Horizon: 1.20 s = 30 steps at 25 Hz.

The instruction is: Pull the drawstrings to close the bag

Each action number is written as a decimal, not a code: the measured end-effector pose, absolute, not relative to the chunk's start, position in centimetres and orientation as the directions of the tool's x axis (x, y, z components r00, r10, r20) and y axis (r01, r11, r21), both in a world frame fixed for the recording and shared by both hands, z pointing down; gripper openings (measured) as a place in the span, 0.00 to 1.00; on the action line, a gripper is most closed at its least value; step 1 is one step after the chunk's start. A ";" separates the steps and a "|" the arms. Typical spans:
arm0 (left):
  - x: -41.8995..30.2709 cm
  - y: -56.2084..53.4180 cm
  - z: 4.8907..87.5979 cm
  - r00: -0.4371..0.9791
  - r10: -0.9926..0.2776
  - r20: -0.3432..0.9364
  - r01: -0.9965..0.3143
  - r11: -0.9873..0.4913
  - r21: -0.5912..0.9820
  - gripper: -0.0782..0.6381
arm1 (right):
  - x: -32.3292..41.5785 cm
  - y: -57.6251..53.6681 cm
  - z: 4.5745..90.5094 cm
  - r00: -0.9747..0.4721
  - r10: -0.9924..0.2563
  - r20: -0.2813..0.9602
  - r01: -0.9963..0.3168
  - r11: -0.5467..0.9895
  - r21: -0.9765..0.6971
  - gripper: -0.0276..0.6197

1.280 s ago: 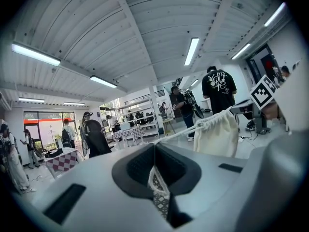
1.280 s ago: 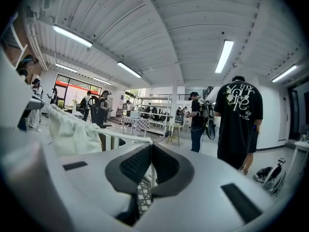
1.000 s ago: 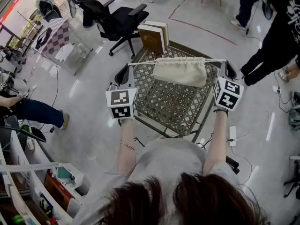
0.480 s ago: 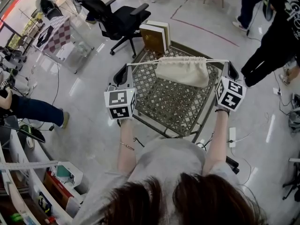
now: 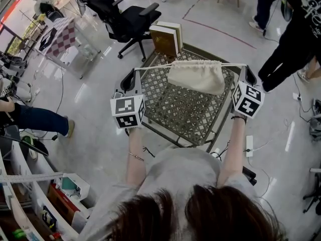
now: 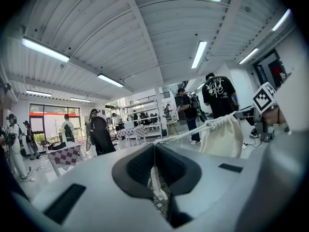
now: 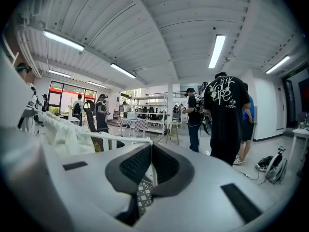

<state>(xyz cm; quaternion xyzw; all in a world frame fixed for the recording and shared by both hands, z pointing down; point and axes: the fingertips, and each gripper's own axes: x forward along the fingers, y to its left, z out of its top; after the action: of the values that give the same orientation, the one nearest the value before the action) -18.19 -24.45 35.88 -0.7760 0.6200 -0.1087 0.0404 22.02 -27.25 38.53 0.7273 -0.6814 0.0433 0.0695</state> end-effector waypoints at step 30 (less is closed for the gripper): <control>-17.3 -24.7 35.5 0.235 -0.970 0.059 -0.972 -0.236 -0.013 0.15 | 25.5 -26.0 38.3 0.159 -0.982 0.100 -0.949 -0.180 -0.258 0.08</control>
<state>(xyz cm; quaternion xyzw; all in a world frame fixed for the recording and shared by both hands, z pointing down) -17.33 -24.70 35.51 -0.7857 0.6179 -0.0274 -0.0130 25.51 -25.97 38.33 0.7584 -0.6367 0.1221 -0.0673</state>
